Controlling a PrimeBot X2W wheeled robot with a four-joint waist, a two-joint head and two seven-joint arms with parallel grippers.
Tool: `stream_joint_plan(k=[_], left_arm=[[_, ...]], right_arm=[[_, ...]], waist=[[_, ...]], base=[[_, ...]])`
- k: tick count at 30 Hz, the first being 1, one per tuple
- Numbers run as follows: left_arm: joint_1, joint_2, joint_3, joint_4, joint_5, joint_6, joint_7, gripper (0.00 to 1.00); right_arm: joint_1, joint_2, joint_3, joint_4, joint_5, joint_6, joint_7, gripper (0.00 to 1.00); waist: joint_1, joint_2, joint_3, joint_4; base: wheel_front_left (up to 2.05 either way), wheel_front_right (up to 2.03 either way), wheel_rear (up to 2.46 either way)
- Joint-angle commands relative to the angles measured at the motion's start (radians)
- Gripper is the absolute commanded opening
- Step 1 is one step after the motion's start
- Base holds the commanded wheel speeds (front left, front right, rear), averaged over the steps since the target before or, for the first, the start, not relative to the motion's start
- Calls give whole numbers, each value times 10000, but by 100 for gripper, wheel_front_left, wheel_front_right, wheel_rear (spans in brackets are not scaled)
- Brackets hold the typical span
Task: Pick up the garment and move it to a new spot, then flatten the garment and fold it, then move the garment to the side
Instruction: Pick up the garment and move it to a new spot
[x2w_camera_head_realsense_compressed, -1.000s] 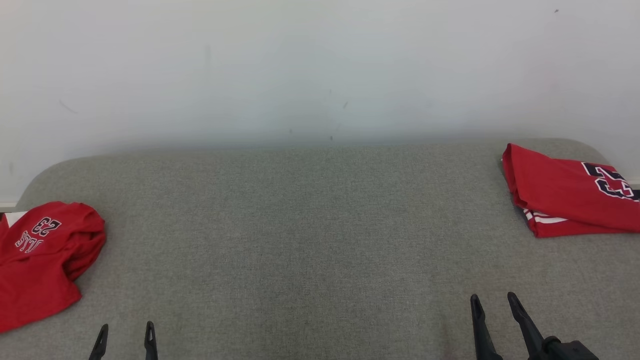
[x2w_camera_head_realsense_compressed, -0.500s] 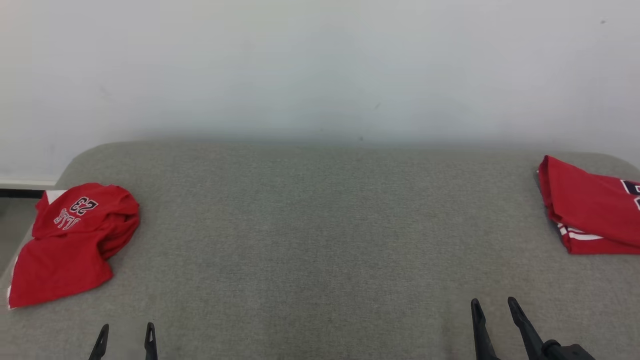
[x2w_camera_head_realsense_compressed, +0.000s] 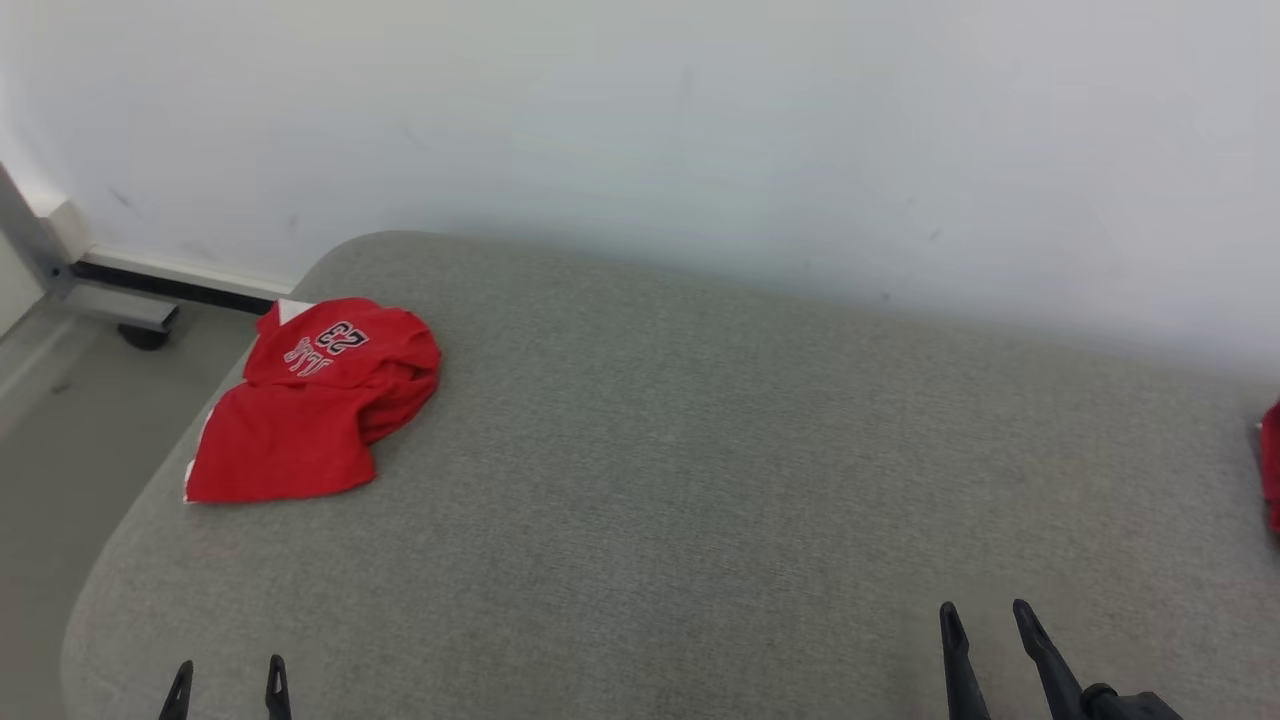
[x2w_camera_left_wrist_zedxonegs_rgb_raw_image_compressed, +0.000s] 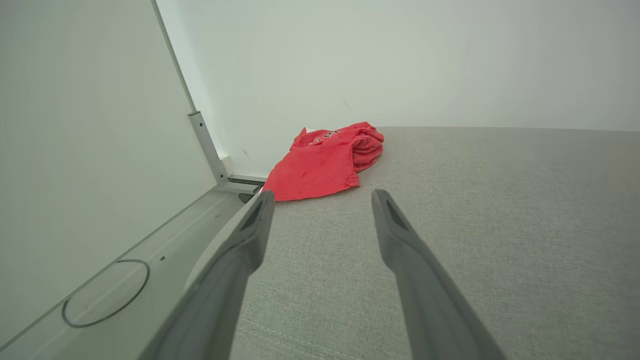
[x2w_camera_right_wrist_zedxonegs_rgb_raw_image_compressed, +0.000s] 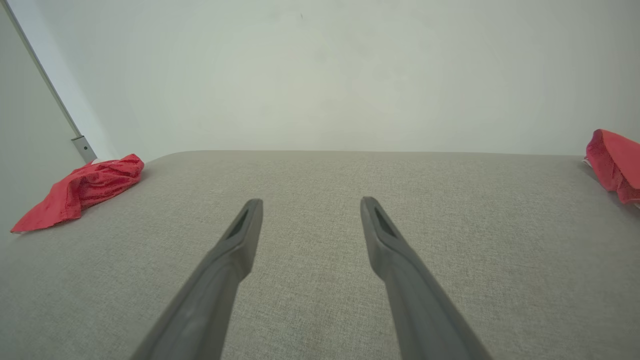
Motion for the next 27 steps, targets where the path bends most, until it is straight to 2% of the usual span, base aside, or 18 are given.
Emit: stream_joint_plan(k=[1, 9, 17, 27], left_arm=[[61, 33, 23, 18, -46, 21, -31, 100], [62, 139, 190, 9, -152, 140, -31, 100], [204, 9, 366, -225, -284, 341, -31, 100], [-275, -54, 392, -166, -433, 350, -31, 100]], right_arm=[[-18, 50, -9, 16, 19, -26, 0, 100], [-81, 90, 120, 69, 48, -26, 1, 100], [-382, -24, 314, 128, 3, -26, 1, 100], [-518, -157, 337, 100, 99, -26, 1, 100]], waist=[[-1, 0, 23, 785], [-1, 0, 94, 1686], [-1, 0, 322, 1812], [-1, 0, 513, 1734]], base=[[0, 0, 0], [0, 0, 0], [0, 0, 0], [0, 0, 0]])
